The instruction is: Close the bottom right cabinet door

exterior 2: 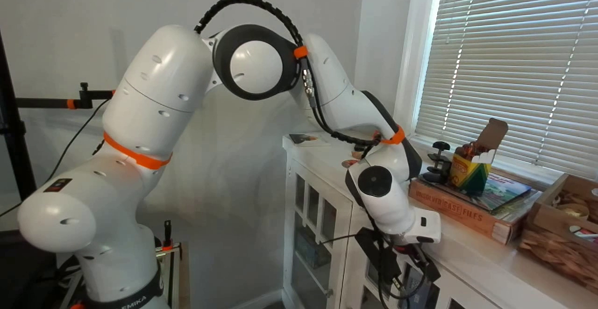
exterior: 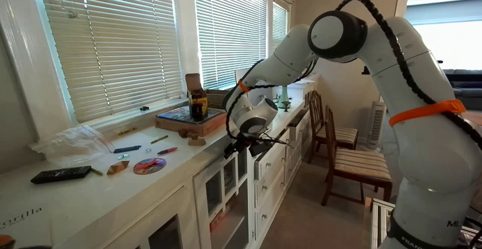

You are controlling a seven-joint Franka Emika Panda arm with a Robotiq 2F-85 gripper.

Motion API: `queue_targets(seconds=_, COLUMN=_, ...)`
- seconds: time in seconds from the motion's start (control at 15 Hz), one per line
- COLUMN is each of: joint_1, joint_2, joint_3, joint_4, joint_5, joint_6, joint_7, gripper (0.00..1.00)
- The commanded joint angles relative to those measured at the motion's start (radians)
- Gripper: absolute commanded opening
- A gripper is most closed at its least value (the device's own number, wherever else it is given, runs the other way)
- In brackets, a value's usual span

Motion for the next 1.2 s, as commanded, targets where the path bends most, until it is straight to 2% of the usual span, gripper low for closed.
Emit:
queue_targets(seconds=0.0, joint_1=0.0, joint_2=-0.021, joint_3=0.009, joint_4=-0.118, joint_5=-0.074, joint_6=0.031, joint_7=0.132, gripper=1.0)
queue_targets(seconds=0.07, joint_1=0.12, joint_2=-0.071, joint_3=-0.132, joint_4=-0.21, joint_5=-0.111, joint_6=-0.044, joint_7=0.237, gripper=1.0)
queue_targets(seconds=0.4, joint_1=0.202, joint_2=-0.162, joint_3=-0.281, joint_4=-0.505, joint_5=-0.399, joint_6=-0.13, joint_7=0.563, gripper=1.0)
queue_targets(seconds=0.53, joint_1=0.303, joint_2=-0.212, joint_3=-0.431, joint_4=-0.612, joint_5=-0.535, joint_6=-0.206, joint_7=0.71, gripper=1.0)
queue_targets(seconds=0.73, joint_1=0.466, joint_2=-0.222, joint_3=-0.68, joint_4=-0.662, joint_5=-0.761, joint_6=-0.311, joint_7=0.922, gripper=1.0)
queue_targets(seconds=0.87, joint_1=0.581, joint_2=-0.252, joint_3=-0.837, joint_4=-0.65, joint_5=-0.927, joint_6=-0.385, joint_7=1.059, gripper=1.0)
queue_targets(seconds=1.0, joint_1=0.664, joint_2=-0.28, joint_3=-0.974, joint_4=-0.608, joint_5=-1.091, joint_6=-0.493, joint_7=1.169, gripper=1.0)
queue_targets(seconds=1.13, joint_1=0.731, joint_2=-0.328, joint_3=-1.078, joint_4=-0.552, joint_5=-1.254, joint_6=-0.612, joint_7=1.274, gripper=1.0)
